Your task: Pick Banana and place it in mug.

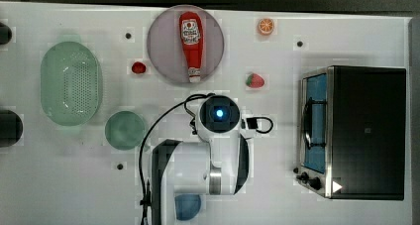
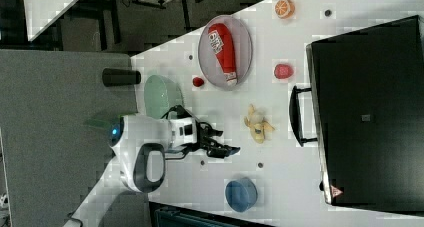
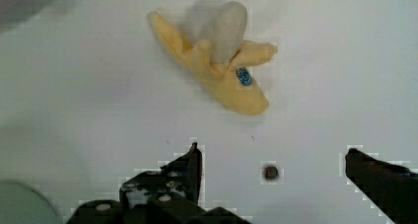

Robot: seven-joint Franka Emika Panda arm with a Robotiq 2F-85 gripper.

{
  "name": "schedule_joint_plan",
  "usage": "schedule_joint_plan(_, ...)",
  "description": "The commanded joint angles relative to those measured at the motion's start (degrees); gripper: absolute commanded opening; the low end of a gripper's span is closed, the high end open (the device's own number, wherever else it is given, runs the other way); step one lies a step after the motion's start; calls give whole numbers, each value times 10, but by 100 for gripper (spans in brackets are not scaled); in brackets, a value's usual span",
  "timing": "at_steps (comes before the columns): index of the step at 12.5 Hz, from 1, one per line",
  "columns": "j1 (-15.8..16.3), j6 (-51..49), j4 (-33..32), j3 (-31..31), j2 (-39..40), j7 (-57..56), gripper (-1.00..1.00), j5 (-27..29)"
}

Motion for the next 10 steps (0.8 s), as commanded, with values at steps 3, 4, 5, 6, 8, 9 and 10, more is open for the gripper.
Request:
schedule_joint_plan(3,-9,97,9,-6,59,-68,100,7)
schedule_joint_plan(4,-9,120,9,-7,79,-68,100,7)
schedule_joint_plan(5,-9,144,8,-8,99,-68,100,7)
schedule_joint_plan(6,-9,168,6,-11,118,-68,100,6)
schedule_joint_plan(8,-9,213,3,-12,150,-68,100,5)
schedule_joint_plan(9,-9,237,4,-13,165,-68,100,4)
schedule_joint_plan(10,-8,259,3,-12,178,-68,100,4)
